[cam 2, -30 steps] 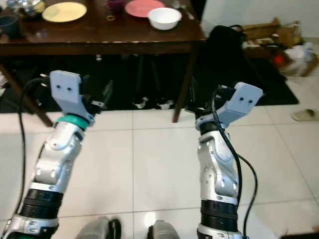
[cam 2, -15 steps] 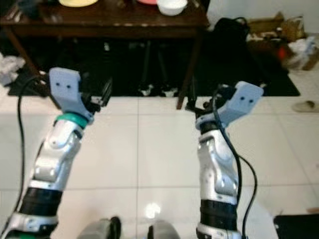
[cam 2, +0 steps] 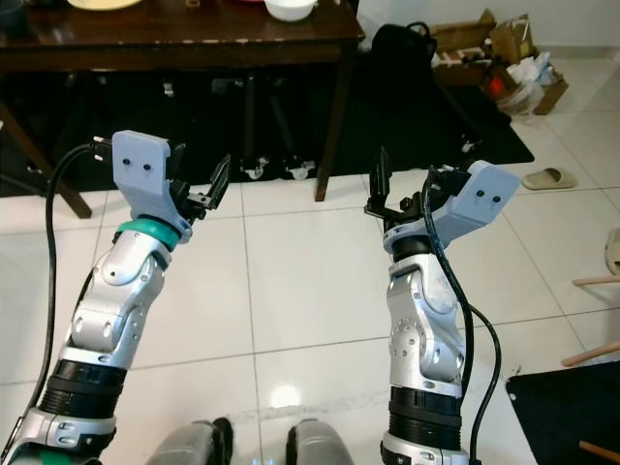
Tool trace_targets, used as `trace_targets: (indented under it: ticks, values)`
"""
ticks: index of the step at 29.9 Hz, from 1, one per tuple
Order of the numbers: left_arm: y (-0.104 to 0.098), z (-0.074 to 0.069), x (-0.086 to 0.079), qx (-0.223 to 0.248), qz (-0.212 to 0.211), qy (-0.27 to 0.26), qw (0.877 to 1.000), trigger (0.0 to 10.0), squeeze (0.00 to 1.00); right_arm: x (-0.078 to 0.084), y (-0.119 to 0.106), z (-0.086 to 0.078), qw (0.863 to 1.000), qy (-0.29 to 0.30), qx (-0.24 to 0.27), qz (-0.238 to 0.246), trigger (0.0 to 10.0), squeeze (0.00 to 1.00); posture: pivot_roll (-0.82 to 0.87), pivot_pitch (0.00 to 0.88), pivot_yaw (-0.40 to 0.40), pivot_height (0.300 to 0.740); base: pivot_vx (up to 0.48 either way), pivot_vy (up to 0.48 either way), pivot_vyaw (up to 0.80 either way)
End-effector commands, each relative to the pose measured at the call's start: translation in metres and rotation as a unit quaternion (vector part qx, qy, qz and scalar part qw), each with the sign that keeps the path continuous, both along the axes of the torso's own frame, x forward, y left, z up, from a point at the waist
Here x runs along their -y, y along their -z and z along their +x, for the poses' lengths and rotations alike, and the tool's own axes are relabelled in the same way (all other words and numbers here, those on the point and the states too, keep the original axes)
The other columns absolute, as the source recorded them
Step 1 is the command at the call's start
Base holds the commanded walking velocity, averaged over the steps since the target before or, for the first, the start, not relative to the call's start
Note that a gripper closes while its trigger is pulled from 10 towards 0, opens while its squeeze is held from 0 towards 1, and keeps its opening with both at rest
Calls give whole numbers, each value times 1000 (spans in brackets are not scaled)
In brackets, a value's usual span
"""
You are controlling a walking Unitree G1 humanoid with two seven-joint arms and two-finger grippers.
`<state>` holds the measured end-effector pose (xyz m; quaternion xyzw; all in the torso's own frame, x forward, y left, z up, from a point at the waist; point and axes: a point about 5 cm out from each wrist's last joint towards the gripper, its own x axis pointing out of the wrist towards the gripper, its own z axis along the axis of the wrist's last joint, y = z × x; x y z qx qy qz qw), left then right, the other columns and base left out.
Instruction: Setting the table
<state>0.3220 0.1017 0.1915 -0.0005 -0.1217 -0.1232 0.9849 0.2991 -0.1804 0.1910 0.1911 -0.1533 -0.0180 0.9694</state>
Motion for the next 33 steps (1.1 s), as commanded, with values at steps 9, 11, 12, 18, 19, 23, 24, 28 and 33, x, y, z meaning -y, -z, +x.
trace_targets:
  ticks: [9,11,12,18,19,23,24,28,33]
  values:
    - [4,3,-6,-12,11,-29,999,10000,0,-3,-1,2,1000,-4,-3,-4,10000,0,-52,0,40,740,0,0,757]
    - [4,3,-6,-12,12,-30,999,10000,0,-4,-1,2,1000,-5,-3,-4,10000,0,-50,0,41,740,0,0,781]
    - [4,3,-6,-12,12,-30,999,10000,0,-4,-1,2,1000,-5,-3,-4,10000,0,-50,0,41,740,0,0,781]
    - [3,4,-7,-11,16,-39,999,10000,0,-4,-1,2,1000,-6,-2,-3,10000,0,-48,0,44,740,0,0,781]
    - [3,4,-7,-11,16,-39,999,10000,0,-4,-1,2,1000,-7,-2,-3,10000,0,-49,0,45,740,0,0,781]
    - [3,5,-6,-11,17,-40,999,10000,0,-4,-1,2,1000,-8,-1,-2,10000,0,-47,0,47,740,0,0,781]
    - [3,5,-6,-11,17,-40,999,10000,0,-4,-1,2,1000,-8,-1,-2,10000,0,-47,0,47,740,0,0,781]
    - [3,5,-7,-11,17,-43,999,10000,0,-5,-1,2,1000,-9,0,-2,10000,0,-45,0,49,740,0,0,781]
    - [3,5,-7,-11,20,-45,999,10000,0,-6,-1,3,1000,-10,1,-1,10000,0,-46,0,50,740,0,0,781]
